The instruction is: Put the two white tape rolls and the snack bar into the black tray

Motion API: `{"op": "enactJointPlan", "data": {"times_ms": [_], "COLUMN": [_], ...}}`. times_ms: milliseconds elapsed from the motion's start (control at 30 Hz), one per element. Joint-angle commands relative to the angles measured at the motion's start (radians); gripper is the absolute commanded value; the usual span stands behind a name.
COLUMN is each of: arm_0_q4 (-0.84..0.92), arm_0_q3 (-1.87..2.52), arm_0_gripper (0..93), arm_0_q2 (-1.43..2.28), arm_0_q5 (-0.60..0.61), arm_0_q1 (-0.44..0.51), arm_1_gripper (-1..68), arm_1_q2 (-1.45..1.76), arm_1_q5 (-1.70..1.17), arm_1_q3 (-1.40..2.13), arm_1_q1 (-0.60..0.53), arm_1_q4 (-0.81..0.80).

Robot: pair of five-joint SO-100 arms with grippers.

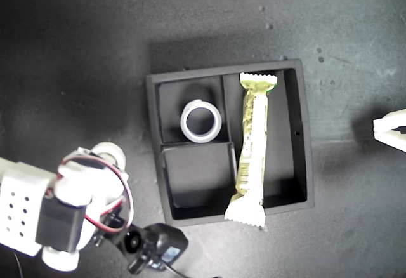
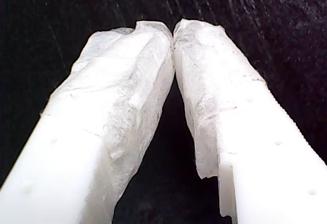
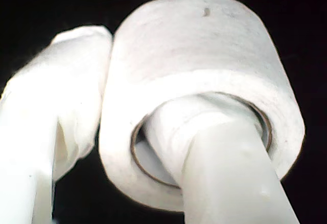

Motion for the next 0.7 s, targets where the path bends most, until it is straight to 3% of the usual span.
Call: {"op": "enactJointPlan", "data": {"times_ms": [0, 133, 267, 533, 667], "arm_0_q4": [0.071, 0.087, 0.089, 0.089, 0.091], "arm_0_q3": [-0.423, -0.822, -0.954, -1.049, -1.035], "arm_0_gripper": [0.0, 0.0, 0.0, 0.2, 11.4], "arm_0_q2": [-0.166, -0.492, -0.686, -0.765, -0.742], "arm_0_q5": [0.071, 0.120, 0.103, 0.106, 0.114], "arm_0_q1": [-0.011, -0.009, -0.005, 0.011, 0.020], "arm_1_gripper": [-0.3, -0.3, -0.3, -0.3, -0.3], "arm_1_q2": [0.008, 0.008, 0.008, 0.008, 0.008], "arm_1_q5": [0.002, 0.009, 0.017, 0.026, 0.029], "arm_1_q3": [0.009, 0.023, 0.035, 0.048, 0.052], "arm_1_q1": [-0.003, -0.009, -0.018, -0.011, -0.005], "arm_1_q4": [-0.025, -0.038, -0.057, -0.057, -0.057]}}
